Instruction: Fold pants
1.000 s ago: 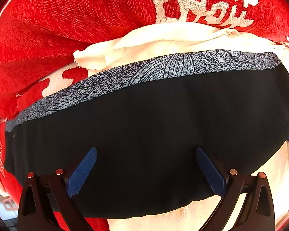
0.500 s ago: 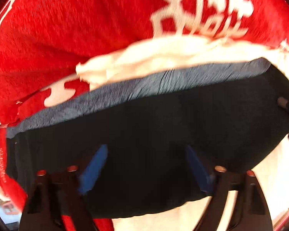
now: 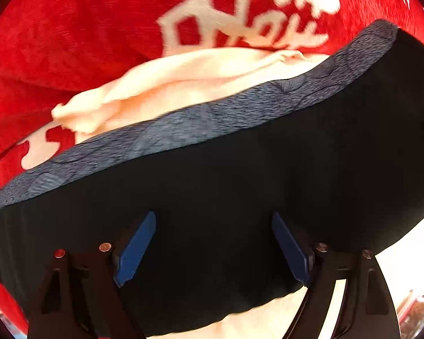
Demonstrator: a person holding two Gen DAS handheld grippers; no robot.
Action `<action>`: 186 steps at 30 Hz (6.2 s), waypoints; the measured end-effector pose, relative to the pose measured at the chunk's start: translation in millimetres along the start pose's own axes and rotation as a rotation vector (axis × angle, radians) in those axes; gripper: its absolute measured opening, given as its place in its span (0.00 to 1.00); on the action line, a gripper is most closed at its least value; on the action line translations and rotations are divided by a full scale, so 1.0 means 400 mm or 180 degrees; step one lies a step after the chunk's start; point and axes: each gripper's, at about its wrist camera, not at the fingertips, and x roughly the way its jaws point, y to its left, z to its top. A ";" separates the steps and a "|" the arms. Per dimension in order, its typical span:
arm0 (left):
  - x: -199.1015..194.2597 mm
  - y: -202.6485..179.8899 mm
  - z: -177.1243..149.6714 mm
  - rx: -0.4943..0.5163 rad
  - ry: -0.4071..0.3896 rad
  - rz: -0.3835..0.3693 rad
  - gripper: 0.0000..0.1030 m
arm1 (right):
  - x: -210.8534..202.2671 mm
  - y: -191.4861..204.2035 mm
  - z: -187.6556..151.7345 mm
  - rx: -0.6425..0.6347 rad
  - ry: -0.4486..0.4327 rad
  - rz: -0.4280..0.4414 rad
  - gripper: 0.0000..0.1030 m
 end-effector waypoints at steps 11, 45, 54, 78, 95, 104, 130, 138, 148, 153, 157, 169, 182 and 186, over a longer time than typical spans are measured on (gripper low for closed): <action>-0.164 0.389 -0.113 -0.0431 -0.0207 0.0181 0.83 | 0.142 0.404 -0.202 -0.1358 0.0178 -0.0566 0.14; -0.122 0.593 -0.240 -0.0797 0.0321 -0.0857 0.83 | 0.444 0.217 -0.472 0.0984 0.0812 -0.0114 0.26; -0.161 0.556 -0.257 -0.0406 0.0079 -0.0262 0.69 | 0.488 0.263 -0.517 0.0729 0.1156 -0.0174 0.05; -0.162 0.464 -0.116 -0.0562 -0.0124 -0.0269 0.75 | 0.504 0.184 -0.225 0.0227 0.1340 0.0058 0.29; -0.133 0.540 -0.226 -0.0691 0.0239 0.0272 0.88 | 0.423 0.322 -0.344 -0.0855 0.1080 -0.1407 0.59; -0.178 0.587 -0.293 -0.1158 0.0342 0.0187 0.88 | 0.428 0.371 -0.414 -0.1083 0.1239 -0.1405 0.59; -0.233 0.608 -0.353 -0.1449 0.0319 0.0688 0.88 | 0.506 0.508 -0.475 -0.1834 0.1572 -0.1158 0.59; -0.243 0.763 -0.387 -0.1410 0.0359 0.0645 0.88 | 0.698 0.625 -0.574 -0.1830 0.1647 -0.1133 0.59; -0.266 0.973 -0.490 -0.1732 0.0409 0.0724 0.88 | 0.743 0.694 -0.730 -0.2326 0.2002 -0.1658 0.64; -0.256 1.023 -0.520 -0.1940 0.0379 0.0642 0.88 | 0.729 0.727 -0.759 -0.2415 0.2150 -0.1687 0.65; -0.261 1.055 -0.541 -0.2071 0.0326 0.0584 0.88 | 0.732 0.749 -0.776 -0.2400 0.2183 -0.1668 0.65; -0.279 1.135 -0.608 -0.2337 0.0281 0.0479 0.88 | 0.782 0.823 -0.857 -0.2561 0.2334 -0.1549 0.65; -0.257 1.222 -0.647 -0.2607 0.0333 0.0326 0.88 | 0.829 0.808 -0.856 -0.2434 0.2344 -0.1623 0.65; -0.253 1.240 -0.662 -0.2704 0.0318 0.0249 0.88 | 0.840 0.789 -0.865 -0.2345 0.2369 -0.1649 0.65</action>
